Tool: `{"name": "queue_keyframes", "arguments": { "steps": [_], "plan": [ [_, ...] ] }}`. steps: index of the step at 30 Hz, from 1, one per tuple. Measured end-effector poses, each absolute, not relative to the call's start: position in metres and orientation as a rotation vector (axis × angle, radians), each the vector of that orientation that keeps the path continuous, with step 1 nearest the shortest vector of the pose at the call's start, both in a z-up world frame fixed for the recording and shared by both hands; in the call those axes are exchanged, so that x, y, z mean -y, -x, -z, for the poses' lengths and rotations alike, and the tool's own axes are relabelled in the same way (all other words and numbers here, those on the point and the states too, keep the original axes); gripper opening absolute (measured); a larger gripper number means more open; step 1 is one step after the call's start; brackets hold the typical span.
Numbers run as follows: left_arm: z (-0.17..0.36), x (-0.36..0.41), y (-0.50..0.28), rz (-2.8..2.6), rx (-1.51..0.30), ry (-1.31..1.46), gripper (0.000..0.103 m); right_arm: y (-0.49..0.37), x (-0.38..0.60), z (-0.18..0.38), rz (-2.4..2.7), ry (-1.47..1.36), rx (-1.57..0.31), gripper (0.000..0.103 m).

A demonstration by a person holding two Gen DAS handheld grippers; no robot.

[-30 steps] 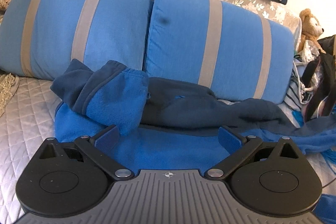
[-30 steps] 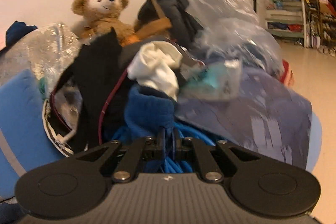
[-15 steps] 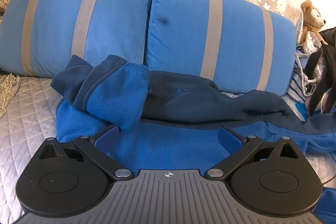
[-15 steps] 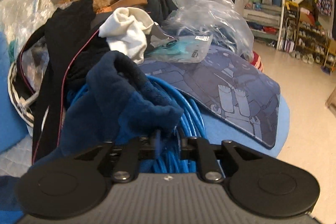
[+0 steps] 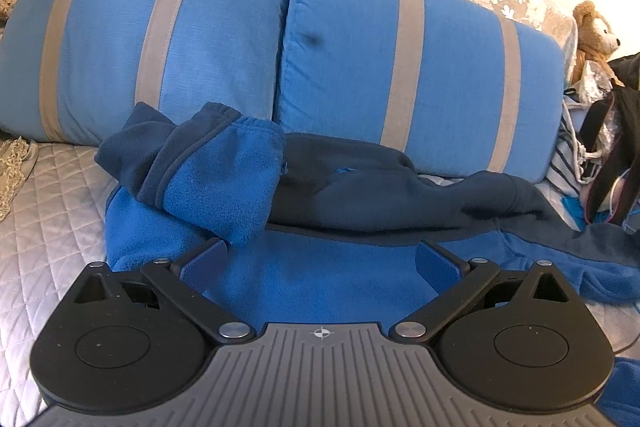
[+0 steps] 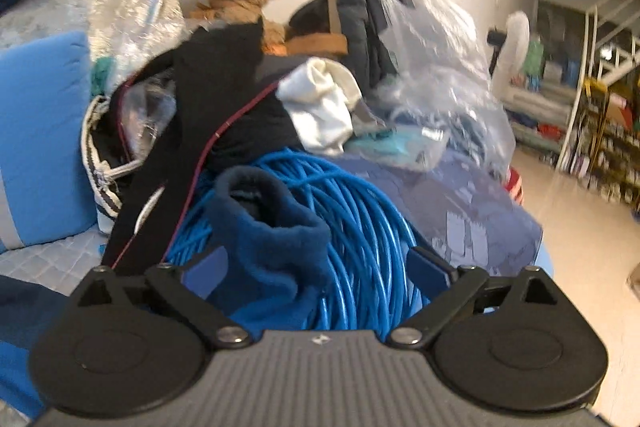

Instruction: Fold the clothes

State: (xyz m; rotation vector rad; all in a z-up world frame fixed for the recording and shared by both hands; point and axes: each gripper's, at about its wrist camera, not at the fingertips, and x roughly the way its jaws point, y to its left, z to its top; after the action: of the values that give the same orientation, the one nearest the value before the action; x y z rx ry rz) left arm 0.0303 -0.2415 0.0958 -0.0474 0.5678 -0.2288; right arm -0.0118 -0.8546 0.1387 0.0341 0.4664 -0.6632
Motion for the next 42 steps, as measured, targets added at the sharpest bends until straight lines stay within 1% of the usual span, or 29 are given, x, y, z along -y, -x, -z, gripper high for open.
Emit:
{"name": "queue_keyframes", "arguments": {
  "steps": [5, 10, 15, 17, 21, 27, 37, 40, 42],
  "plan": [
    [-0.098, 0.240, -0.029, 0.231, -0.552, 0.063, 0.103, 0.017, 0.828, -0.156, 0.632, -0.028, -0.417, 0.103],
    [-0.100, 0.236, -0.029, 0.198, -0.533, 0.093, 0.103, 0.015, 0.784, -0.182, 0.503, -0.028, -0.407, 0.103],
    [-0.109, 0.229, -0.033, 0.181, -0.574, 0.120, 0.103, 0.008, 0.724, -0.208, 0.299, 0.010, -0.400, 0.103],
    [-0.121, 0.224, -0.030, 0.194, -0.545, 0.141, 0.103, 0.006, 0.697, -0.219, 0.209, 0.019, -0.377, 0.103],
    [-0.158, 0.211, -0.013, 0.191, -0.397, 0.151, 0.103, -0.001, 0.649, -0.241, 0.049, 0.037, -0.340, 0.103],
    [-0.215, 0.179, -0.001, 0.194, -0.307, 0.126, 0.103, -0.007, 0.581, -0.283, -0.148, 0.019, -0.273, 0.103],
    [-0.287, 0.138, 0.000, 0.118, -0.268, 0.020, 0.103, -0.002, 0.490, -0.356, -0.396, 0.018, -0.220, 0.103],
    [-0.292, 0.136, -0.006, 0.095, -0.275, 0.006, 0.103, -0.002, 0.467, -0.362, -0.429, 0.028, -0.215, 0.103],
    [-0.290, 0.134, -0.012, 0.081, -0.288, 0.003, 0.103, -0.004, 0.454, -0.351, -0.443, 0.014, -0.228, 0.103]
  ]
}}
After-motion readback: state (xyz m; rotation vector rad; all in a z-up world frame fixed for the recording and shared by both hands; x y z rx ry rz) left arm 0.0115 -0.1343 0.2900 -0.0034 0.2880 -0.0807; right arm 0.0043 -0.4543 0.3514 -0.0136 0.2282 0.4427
